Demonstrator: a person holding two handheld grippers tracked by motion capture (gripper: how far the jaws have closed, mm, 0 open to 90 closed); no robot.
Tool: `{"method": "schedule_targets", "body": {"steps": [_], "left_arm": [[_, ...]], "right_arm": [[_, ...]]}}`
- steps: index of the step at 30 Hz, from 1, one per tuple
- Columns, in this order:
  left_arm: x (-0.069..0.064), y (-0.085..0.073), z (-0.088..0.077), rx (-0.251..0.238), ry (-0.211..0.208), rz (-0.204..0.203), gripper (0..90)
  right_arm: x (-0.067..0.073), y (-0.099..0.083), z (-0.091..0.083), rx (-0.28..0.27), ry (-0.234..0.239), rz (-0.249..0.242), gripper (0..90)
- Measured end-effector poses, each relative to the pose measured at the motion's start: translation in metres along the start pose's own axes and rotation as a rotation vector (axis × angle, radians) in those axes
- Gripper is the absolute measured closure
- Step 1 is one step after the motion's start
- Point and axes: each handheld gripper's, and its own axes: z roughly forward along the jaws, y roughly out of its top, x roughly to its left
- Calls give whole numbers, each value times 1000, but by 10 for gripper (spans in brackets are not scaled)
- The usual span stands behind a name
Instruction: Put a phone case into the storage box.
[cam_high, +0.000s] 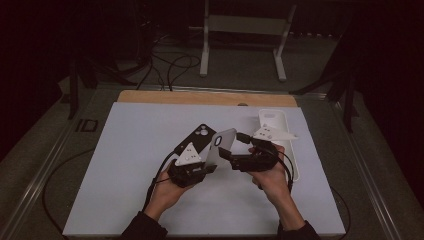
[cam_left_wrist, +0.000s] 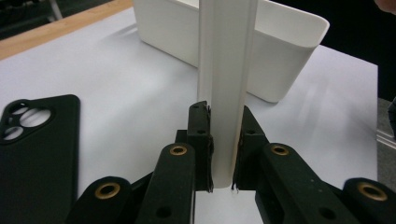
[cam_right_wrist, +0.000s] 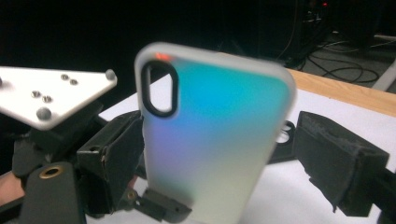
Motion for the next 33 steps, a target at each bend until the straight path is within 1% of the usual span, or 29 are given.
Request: {"method": "schedule_targets", "body": {"steps": [4,6,9,15,19,24,29,32,33], "left_arm": [[-2,0,3,6,0,3,809],[-3,0,4,4,-2,5,809],[-5,0,5,2,-13,0,810],[-8,0,8,-18,-40,-8,811],[-9,0,9,-20,-51,-14,810],[-8,0,8,-22,-47,-12,810],[-8,-1,8,-14,-36,-1,805],[-9,-1,7,-18,-33,3,802],[-9,0,7,-19,-29,2,762]], "right_arm": [[5,3,4,-6,-13,0,167],[6,4,6,-9,-17,13,167],[8,5,9,-16,-34,12,165],[10,5,13,-41,-47,23,155],[10,4,14,-47,-51,30,153],[10,4,14,-52,-51,25,164],[12,4,13,-49,-57,11,169],[12,4,13,-48,-56,9,170],[14,4,14,-42,-52,0,170]]}}
